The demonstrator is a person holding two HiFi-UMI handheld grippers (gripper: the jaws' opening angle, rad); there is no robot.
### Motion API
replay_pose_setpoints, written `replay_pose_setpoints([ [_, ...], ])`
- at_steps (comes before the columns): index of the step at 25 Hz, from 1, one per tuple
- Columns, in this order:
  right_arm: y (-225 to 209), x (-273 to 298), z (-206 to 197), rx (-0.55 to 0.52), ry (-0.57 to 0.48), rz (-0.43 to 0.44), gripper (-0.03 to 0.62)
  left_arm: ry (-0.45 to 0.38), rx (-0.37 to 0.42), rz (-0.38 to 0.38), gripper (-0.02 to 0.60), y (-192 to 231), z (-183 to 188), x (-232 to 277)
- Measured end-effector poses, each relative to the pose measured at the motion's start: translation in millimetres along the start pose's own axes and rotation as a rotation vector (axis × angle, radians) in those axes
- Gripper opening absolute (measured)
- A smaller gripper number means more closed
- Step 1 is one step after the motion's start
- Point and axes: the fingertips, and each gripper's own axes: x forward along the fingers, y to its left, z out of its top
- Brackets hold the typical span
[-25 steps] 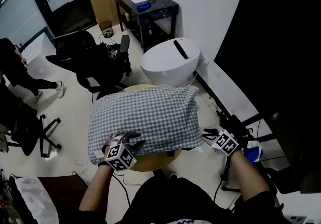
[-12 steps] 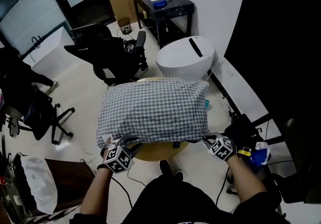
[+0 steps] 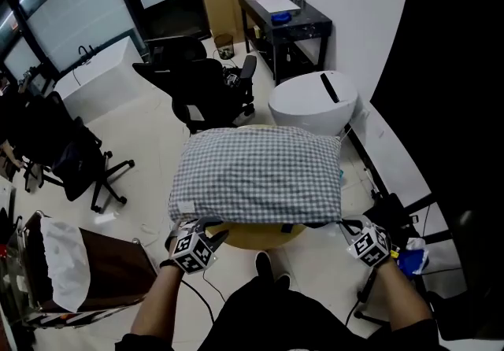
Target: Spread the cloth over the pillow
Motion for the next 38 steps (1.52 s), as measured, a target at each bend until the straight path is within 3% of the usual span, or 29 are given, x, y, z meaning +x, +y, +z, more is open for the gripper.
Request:
replay_pose_setpoints([
  [8,12.7,-47.6,16.9,-0.111,0.006,-0.035,0.012,0.041,-0.009,0.029,0.098,-1.4,-17.7,-9.1],
  [11,17.1,-48.8,14.3,-0.1,0.015,-0.038,0.012,0.128,-0.04,0.082,0.113,5.4,-53.0,-7.5],
  [15,19.9,-42.1,12.2,-0.067,0.019,-0.045,0.012,0.287,-0.112,0.168,0.22,21.0,-120.8,3.6],
  [19,17.1,-41.1,14.1,-0.052,0.038,-0.054,0.012,0.38,-0.083,0.235,0.242,42.5,-165.0,12.2],
  [24,9.9,-45.9,15.1,-0.036,0.08,-0.086,0.012,0.456,-0.085,0.174,0.247,54.0,-199.2,23.3],
  [25,8.1,-47.9,16.5,-0.041,0.094,-0.097,0.012,0.453,-0.075,0.174,0.241,57.6,-208.4,29.2],
  [28,5.1,-58.6,22.4,-0.088,0.152,-0.137,0.012,0.418,-0.035,0.156,0.079,64.0,-211.9,30.4],
  [30,5.5,-67.9,28.6,-0.121,0.185,-0.154,0.012,0.396,0.016,0.127,0.003,63.8,-208.3,23.9],
  [38,19.4,-70.0,37.5,-0.12,0.252,-0.141,0.012,0.386,0.167,0.054,0.001,79.5,-202.9,-26.7],
])
